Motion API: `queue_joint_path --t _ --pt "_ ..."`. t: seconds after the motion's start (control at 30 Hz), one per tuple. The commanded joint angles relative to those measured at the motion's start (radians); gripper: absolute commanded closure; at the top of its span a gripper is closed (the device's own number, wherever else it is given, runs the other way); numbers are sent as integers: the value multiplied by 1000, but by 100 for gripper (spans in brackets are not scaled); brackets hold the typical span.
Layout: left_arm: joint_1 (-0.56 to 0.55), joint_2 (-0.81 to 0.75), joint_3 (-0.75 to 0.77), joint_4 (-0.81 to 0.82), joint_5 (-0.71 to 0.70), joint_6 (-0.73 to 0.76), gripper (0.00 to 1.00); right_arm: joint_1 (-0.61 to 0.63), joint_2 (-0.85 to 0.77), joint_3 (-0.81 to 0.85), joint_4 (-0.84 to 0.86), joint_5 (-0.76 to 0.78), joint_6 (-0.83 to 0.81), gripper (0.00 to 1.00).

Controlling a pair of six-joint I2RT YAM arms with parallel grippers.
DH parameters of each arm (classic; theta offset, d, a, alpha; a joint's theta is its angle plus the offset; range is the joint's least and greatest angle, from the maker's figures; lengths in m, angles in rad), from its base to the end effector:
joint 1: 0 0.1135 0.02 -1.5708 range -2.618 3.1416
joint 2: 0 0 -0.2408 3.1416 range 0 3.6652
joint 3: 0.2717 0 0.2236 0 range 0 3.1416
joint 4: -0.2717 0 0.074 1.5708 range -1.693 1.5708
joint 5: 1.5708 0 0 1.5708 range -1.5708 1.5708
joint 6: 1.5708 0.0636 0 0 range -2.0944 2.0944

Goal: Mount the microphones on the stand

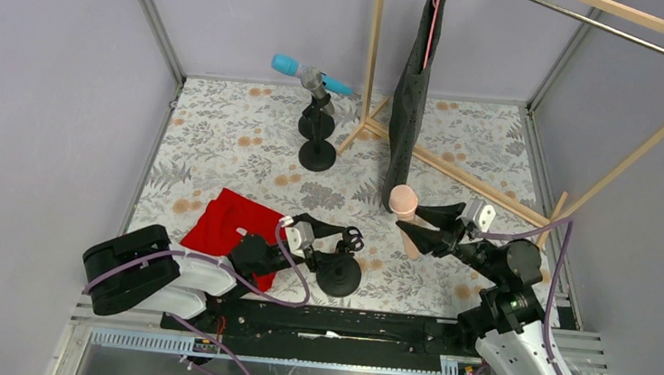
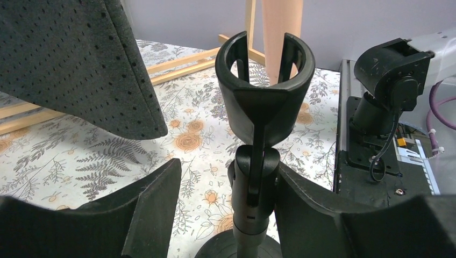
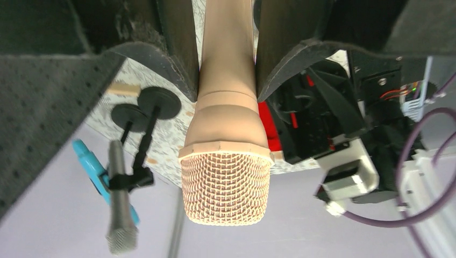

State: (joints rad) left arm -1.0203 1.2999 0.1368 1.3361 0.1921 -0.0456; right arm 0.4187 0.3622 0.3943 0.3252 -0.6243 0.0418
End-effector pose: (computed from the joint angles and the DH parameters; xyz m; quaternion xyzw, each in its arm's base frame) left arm 0.1102 -0.2028 0.1951 0.3648 0.5315 -0.4403 0.6250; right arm 0.0999 0.0851 0.3096 -0.3495 0.4858 0.3489 0.7212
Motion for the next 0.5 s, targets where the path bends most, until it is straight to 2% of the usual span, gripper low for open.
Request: queue_joint_path --t 0.0,0.07,0.2,0.23,0.37,0.47 --pt "-3 26 27 98 33 -18 37 -3 86 103 150 -222 -37 100" --pt "-2 40 22 129 31 -31 43 -3 133 132 199 -294 -71 100" --pt "-3 68 34 141 42 -42 68 -3 220 193 306 -386 -91 100" --pt "-3 74 39 141 43 -46 71 -3 242 212 316 -393 -92 100" --pt "-3 101 53 153 33 -55 75 -3 321 291 382 -439 -71 100" --pt "-2 118 63 161 32 -57 86 -3 369 311 529 -424 24 100"
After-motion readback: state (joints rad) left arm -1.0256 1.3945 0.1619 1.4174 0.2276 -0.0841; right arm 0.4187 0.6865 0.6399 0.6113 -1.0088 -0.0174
